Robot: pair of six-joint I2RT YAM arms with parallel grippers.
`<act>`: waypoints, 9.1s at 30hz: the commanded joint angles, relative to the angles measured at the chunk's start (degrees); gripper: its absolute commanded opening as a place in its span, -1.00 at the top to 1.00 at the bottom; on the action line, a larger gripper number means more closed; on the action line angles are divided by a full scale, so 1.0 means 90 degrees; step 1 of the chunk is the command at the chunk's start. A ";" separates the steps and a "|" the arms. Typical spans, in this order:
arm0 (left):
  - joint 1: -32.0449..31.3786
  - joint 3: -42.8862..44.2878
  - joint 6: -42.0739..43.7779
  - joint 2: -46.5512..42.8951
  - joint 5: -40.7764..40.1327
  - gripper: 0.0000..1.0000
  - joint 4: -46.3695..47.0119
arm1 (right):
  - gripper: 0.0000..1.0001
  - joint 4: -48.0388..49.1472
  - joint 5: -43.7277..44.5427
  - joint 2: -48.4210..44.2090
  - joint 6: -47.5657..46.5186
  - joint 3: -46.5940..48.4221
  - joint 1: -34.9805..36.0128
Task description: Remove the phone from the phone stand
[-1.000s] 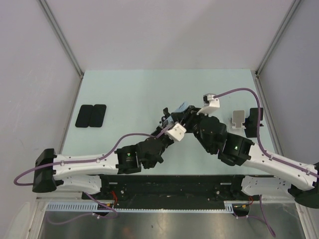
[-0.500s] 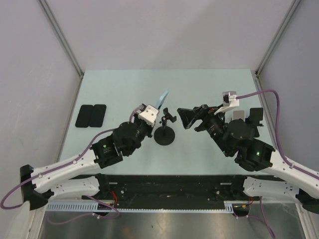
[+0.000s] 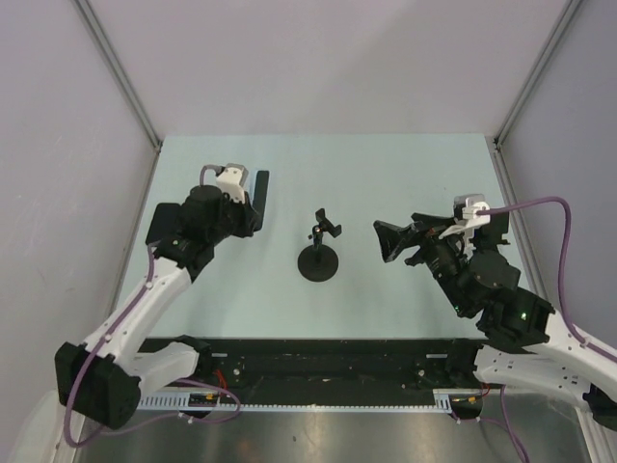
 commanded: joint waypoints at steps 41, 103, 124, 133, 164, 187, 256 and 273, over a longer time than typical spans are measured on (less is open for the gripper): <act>0.3584 0.2367 0.0695 0.5272 0.2100 0.48 -0.1387 | -0.99 -0.0496 -0.1260 -0.0484 -0.1242 -0.1466 -0.2051; 0.2177 0.1889 0.0832 0.5077 -0.1711 -0.20 -0.1426 | -0.99 -0.0583 -0.1377 -0.0426 -0.1222 -0.1466 -0.2061; 0.1845 0.2425 0.0714 0.4891 -0.1263 -0.59 -0.1504 | -0.99 -0.0506 -0.1504 -0.0318 -0.1242 -0.1466 -0.2100; 0.2031 0.4006 0.1368 0.6033 -0.0784 -0.85 -0.1445 | -1.00 -0.0544 -0.1495 -0.0338 -0.1291 -0.1457 -0.2100; 0.2588 0.4818 0.1701 0.7274 0.0076 -0.50 -0.1465 | -1.00 -0.0544 -0.1582 -0.0279 -0.1388 -0.1466 -0.2129; 0.2910 0.4369 0.1418 0.6767 -0.0686 -0.31 -0.1465 | -1.00 -0.0525 -0.1700 -0.0201 -0.1369 -0.1466 -0.2129; 0.2187 0.4232 0.2395 0.6796 -0.1487 -0.41 -0.1533 | -1.00 -0.0496 -0.1983 -0.0123 -0.1359 -0.1466 -0.2188; 0.1806 0.2875 0.1779 0.5536 -0.2276 -0.61 -0.1631 | -1.00 -0.0447 -0.2012 -0.0113 -0.1379 -0.1466 -0.2217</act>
